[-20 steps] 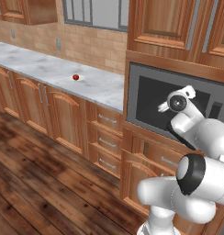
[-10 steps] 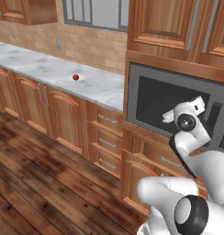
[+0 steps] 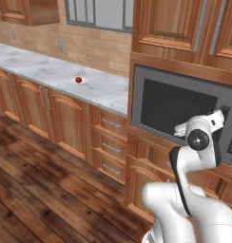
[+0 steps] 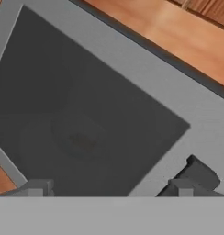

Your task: Remove the apple from the bowl and place it on the small plate. Then place the bowl with only the chicken drumstick in the microwave, close the door, and press the start button to microwave the chicken drumstick.

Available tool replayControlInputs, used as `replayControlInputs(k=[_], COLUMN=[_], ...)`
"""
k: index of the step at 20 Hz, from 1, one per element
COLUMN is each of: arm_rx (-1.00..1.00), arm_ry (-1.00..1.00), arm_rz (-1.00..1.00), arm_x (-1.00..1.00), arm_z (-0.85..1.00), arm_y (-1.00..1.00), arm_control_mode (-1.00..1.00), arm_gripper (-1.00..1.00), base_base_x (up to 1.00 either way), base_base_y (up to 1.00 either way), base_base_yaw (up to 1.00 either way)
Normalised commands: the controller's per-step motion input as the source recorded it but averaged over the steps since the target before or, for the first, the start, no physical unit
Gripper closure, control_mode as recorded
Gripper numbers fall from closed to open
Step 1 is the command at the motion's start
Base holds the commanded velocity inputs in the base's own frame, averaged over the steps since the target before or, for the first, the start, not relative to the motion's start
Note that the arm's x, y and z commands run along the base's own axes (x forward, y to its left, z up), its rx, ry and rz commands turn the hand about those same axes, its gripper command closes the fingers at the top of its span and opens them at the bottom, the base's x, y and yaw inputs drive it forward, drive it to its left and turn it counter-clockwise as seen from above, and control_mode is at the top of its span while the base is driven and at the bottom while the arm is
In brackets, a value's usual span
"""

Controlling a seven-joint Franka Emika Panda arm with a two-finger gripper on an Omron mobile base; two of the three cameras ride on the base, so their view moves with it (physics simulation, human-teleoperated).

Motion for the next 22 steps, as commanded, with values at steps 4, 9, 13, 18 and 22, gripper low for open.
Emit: replayControlInputs(k=[4,9,13,18,22], arm_rx=[0.04,0.00,0.00,0.00,0.00], arm_ry=[0.39,0.31,0.19,0.04,0.02], arm_rz=[-0.22,-0.22,-0.20,-0.19,-0.14], arm_x=[-0.60,-0.75,-0.79,-0.68,-0.18], arm_z=[0.46,-0.20,-0.64,-0.85,-0.76], arm_y=[0.00,0.00,-0.03,-0.35,-0.39], arm_control_mode=[-1.00,-1.00,-1.00,-1.00,-1.00], arm_gripper=[-1.00,-1.00,-1.00,-1.00,-1.00], base_base_x=[0.00,0.00,0.00,0.00,0.00], base_base_y=[0.00,0.00,0.00,0.00,0.00], base_base_yaw=[0.00,0.00,0.00,0.00,0.00])
